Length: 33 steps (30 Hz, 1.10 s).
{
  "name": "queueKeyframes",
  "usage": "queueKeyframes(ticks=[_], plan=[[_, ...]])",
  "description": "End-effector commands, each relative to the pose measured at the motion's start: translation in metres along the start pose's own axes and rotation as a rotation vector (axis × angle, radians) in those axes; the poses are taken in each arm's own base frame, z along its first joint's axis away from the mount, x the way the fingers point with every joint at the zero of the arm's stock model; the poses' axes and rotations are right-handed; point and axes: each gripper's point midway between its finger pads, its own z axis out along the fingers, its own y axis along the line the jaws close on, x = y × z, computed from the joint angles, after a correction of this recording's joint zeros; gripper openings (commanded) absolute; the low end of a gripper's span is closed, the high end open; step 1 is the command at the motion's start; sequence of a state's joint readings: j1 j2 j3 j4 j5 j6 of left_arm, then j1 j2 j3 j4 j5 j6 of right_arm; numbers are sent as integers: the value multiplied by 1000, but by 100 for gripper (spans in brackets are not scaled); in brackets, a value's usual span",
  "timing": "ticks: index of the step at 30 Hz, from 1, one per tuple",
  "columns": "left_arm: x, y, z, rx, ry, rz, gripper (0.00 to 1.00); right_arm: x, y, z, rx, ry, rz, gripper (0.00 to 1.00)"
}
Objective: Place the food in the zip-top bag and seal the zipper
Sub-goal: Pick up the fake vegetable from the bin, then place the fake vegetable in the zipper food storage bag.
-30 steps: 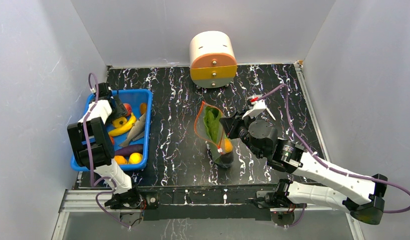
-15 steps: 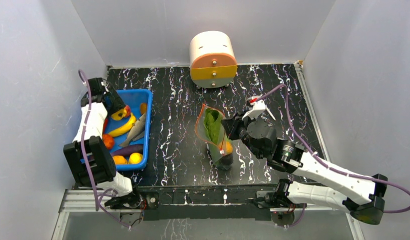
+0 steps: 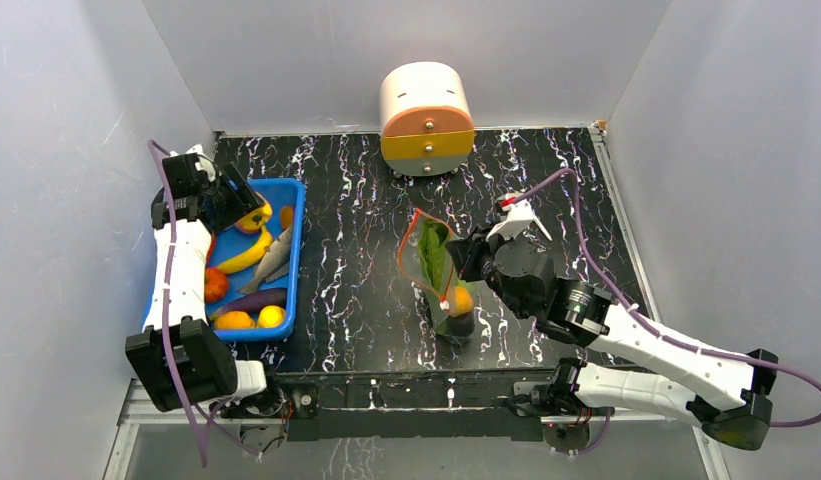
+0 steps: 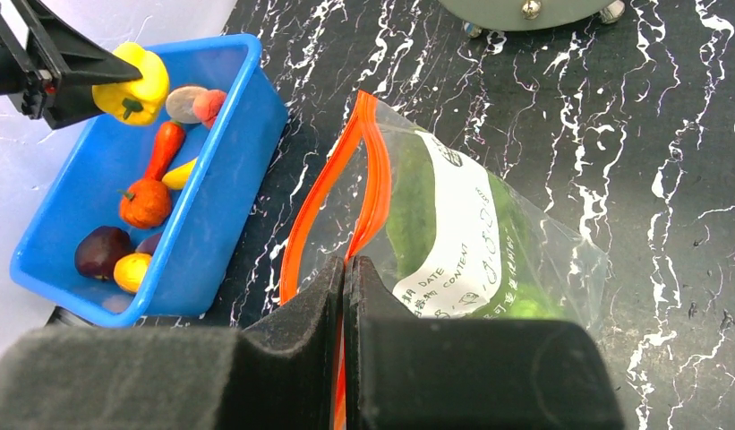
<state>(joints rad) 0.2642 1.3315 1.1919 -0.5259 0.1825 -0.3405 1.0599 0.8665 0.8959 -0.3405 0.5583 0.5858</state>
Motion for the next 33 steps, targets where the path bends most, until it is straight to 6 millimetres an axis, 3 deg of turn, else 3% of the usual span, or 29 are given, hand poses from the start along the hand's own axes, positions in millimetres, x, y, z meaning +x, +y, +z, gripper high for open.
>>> queueKeyframes(ticks=[1, 9, 19, 29, 33], plan=[[-1, -58, -35, 231, 0, 27, 40, -39, 18, -5, -36, -95, 82, 0], [36, -114, -68, 490, 74, 91, 39, -35, 24, 4, -34, -82, 86, 0], [87, -161, -105, 749, 202, 122, 38, -30, 26, 8, -38, -78, 133, 0], [117, -207, -143, 985, 284, 106, 38, -39, 32, 8, -53, -103, 158, 0], [129, -221, -150, 1027, 310, 105, 38, -39, 36, 8, -73, -104, 179, 0]])
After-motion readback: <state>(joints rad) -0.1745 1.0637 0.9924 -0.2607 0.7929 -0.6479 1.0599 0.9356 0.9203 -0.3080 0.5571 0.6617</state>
